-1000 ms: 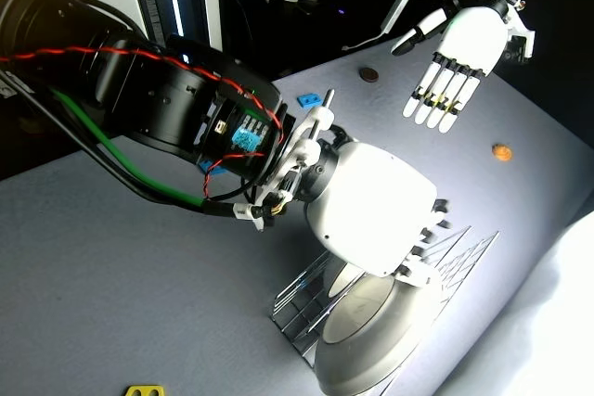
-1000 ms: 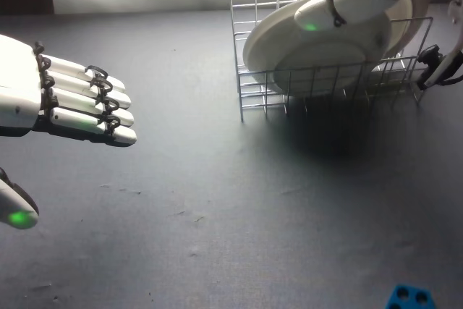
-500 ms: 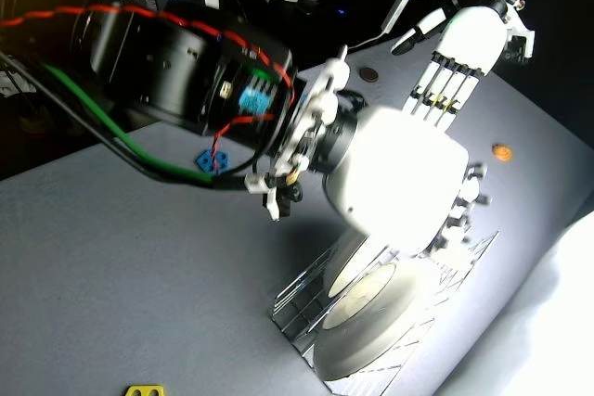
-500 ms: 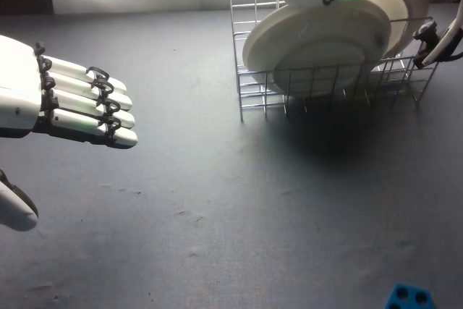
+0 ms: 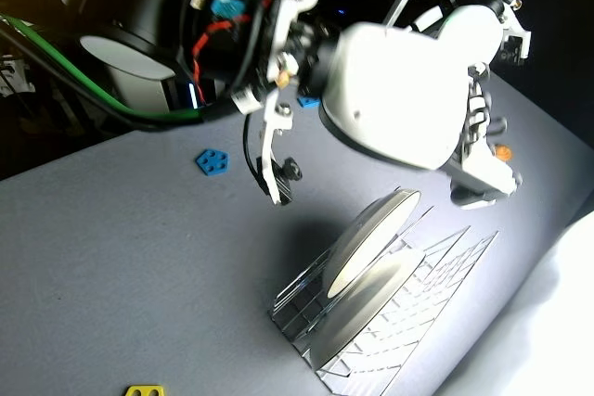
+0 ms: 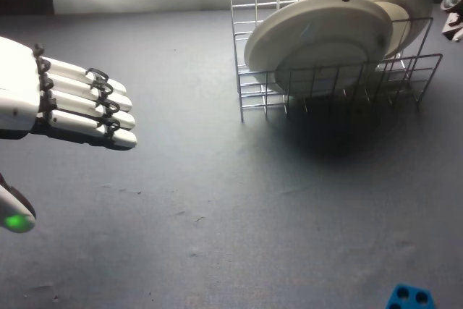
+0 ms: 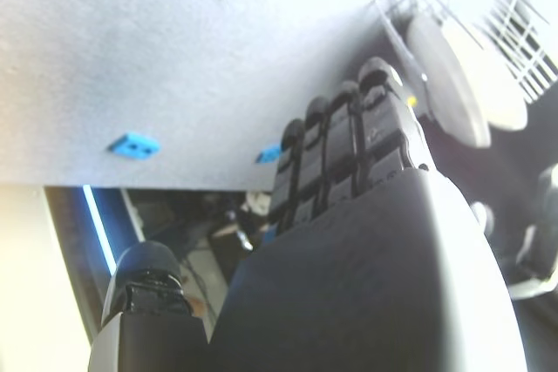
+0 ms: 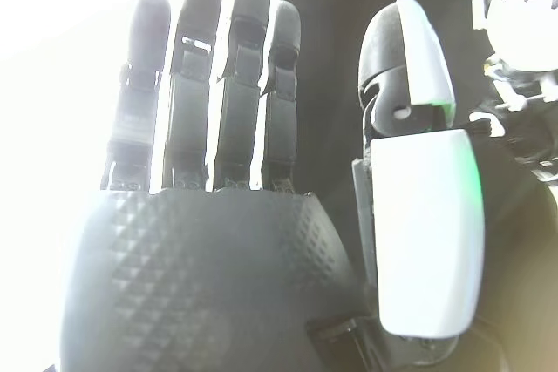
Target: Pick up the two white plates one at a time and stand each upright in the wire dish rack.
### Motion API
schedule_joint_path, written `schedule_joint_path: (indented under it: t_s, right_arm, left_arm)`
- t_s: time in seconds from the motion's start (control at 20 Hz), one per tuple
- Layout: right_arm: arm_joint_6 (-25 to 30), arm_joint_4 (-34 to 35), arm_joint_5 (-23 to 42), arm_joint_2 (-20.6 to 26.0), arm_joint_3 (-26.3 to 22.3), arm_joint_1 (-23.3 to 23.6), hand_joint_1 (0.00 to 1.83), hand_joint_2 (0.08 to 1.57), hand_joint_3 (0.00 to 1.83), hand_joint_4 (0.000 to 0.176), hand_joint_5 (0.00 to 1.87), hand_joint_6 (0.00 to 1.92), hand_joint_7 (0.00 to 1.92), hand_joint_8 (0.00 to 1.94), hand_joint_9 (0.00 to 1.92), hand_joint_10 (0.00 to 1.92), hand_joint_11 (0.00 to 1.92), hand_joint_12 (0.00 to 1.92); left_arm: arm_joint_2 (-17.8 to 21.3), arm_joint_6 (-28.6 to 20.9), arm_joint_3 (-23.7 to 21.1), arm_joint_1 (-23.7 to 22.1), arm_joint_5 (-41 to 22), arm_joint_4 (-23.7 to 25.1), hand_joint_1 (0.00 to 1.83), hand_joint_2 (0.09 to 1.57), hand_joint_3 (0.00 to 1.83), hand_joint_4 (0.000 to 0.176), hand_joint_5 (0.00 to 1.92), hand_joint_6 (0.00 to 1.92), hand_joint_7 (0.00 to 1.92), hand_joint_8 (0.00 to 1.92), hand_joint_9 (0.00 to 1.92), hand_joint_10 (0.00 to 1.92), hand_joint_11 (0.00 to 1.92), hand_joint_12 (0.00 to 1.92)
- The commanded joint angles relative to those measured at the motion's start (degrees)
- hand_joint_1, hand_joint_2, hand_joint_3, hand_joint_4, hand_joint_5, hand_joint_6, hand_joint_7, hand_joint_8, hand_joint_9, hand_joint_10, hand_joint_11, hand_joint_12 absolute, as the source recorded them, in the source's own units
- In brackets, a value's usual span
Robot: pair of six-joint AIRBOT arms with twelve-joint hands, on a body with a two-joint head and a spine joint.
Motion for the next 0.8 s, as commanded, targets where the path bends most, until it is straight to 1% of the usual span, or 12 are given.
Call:
schedule_joint_path:
  t_s: [0.0, 0.15, 0.25, 0.3, 0.35, 0.45, 0.5, 0.55, 0.6, 0.65, 0.7, 0.75]
  right_arm:
    - [-3.6, 1.3, 8.4, 0.8, -0.8, 0.2, 0.93, 1.07, 0.0, 0.0, 0.71, 0.11, 0.89, 0.02, 0.64, 0.58, 0.29, 1.42]
    - [-19.0, 13.4, 12.0, 2.5, -3.6, -0.6, 0.91, 1.07, 0.0, 0.0, 0.71, 0.11, 0.88, 0.02, 0.64, 0.58, 0.28, 1.42]
    - [-23.9, 17.2, 15.3, 3.8, -5.3, -0.9, 0.87, 1.08, 0.0, 0.0, 0.71, 0.11, 0.88, 0.01, 0.63, 0.57, 0.27, 1.41]
    - [-26.7, 19.2, 17.6, 4.6, -6.5, -1.1, 0.86, 1.07, 0.0, 0.0, 0.72, 0.12, 0.9, 0.02, 0.65, 0.58, 0.25, 1.41]
    - [-29.3, 20.6, 19.2, 5.3, -7.5, -1.1, 0.89, 1.06, 0.0, 0.0, 0.75, 0.12, 0.94, 0.04, 0.69, 0.61, 0.25, 1.41]
    - [-34.4, 26.4, 22.2, 7.3, -10.0, -1.1, 0.92, 1.03, 0.0, 0.0, 0.8, 0.1, 1.06, 0.13, 0.72, 0.83, 0.27, 1.43]
    - [-34.8, 26.8, 22.8, 8.3, -11.1, -1.3, 0.92, 1.03, 0.0, 0.0, 0.8, 0.1, 1.06, 0.13, 0.72, 0.83, 0.27, 1.43]
    - [-35.6, 26.8, 23.0, 9.3, -12.4, -1.8, 0.88, 1.03, 0.0, 0.0, 0.87, 0.12, 0.95, 0.45, 0.63, 0.95, 0.27, 1.45]
    - [-35.9, 27.3, 23.4, 10.0, -13.2, -2.2, 0.85, 1.02, 0.0, 0.0, 0.94, 0.19, 0.89, 0.68, 0.62, 0.98, 0.29, 1.48]
    - [-35.9, 28.6, 23.6, 10.5, -13.5, -2.3, 0.85, 1.02, 0.0, 0.0, 0.94, 0.19, 0.89, 0.68, 0.62, 0.98, 0.29, 1.48]
    - [-35.8, 29.4, 23.7, 10.8, -13.7, -2.5, 0.88, 0.99, 0.0, 0.0, 0.86, 0.55, 0.79, 1.0, 0.67, 1.09, 0.34, 1.55]
    - [-35.6, 29.7, 23.9, 11.0, -13.8, -2.8, 0.86, 0.96, 0.0, 0.0, 0.6, 1.62, 0.61, 1.72, 0.61, 1.7, 0.49, 1.85]
  left_arm:
    - [0.6, 0.0, 0.4, -0.6, -1.3, -4.0, 0.0, 1.07, 0.0, 0.0, 0.05, 0.0, 0.06, 0.01, 0.03, 0.01, 0.01, 0.01]
    - [0.6, 0.0, 0.9, -0.3, -1.3, -4.0, 0.0, 1.07, 0.0, 0.0, 0.05, 0.0, 0.06, 0.01, 0.03, 0.01, 0.01, 0.01]
    - [0.6, 0.0, 1.0, -0.7, -1.2, -4.0, 0.0, 1.08, 0.0, 0.0, 0.06, 0.01, 0.07, 0.01, 0.04, 0.01, 0.02, 0.01]
    - [0.6, 0.0, 1.0, -0.8, -1.1, -4.0, 0.0, 1.09, 0.0, 0.0, 0.11, 0.0, 0.13, 0.0, 0.1, 0.01, 0.06, 0.05]
    - [0.6, 0.0, 0.9, -0.8, -1.1, -4.0, 0.0, 1.1, 0.0, 0.0, 0.15, 0.0, 0.19, 0.0, 0.17, 0.01, 0.01, 0.32]
    - [0.7, 0.0, 0.3, -0.8, -1.0, -4.0, 0.0, 1.13, 0.0, 0.0, 0.4, 0.01, 0.51, 0.01, 0.46, 0.03, 0.01, 0.87]
    - [0.7, 0.0, 0.2, -0.9, -1.0, -4.0, 0.0, 1.13, 0.0, 0.0, 0.4, 0.01, 0.51, 0.01, 0.46, 0.03, 0.01, 0.87]
    - [0.8, 0.0, 0.3, -0.9, -1.0, -4.0, 0.0, 1.16, 0.01, 0.0, 0.51, 0.02, 0.64, 0.02, 0.57, 0.04, 0.05, 0.91]
    - [0.7, 0.0, 0.5, -0.9, -1.0, -4.0, 0.0, 1.19, 0.0, 0.0, 0.61, 0.04, 0.75, 0.05, 0.68, 0.07, 0.15, 0.93]
    - [0.8, 0.0, 0.7, -0.8, -1.0, -4.0, 0.0, 1.19, 0.0, 0.0, 0.61, 0.04, 0.75, 0.05, 0.68, 0.07, 0.15, 0.93]
    - [0.7, 0.0, 0.8, -0.8, -1.0, -4.0, 0.06, 1.21, 0.0, 0.0, 0.53, 0.64, 0.76, 0.36, 0.61, 0.61, 0.22, 1.2]
    - [0.7, 0.0, 0.8, -0.8, -1.0, -4.0, 0.29, 1.23, 0.0, 0.0, 0.47, 1.55, 0.6, 1.63, 0.54, 1.83, 0.45, 1.88]
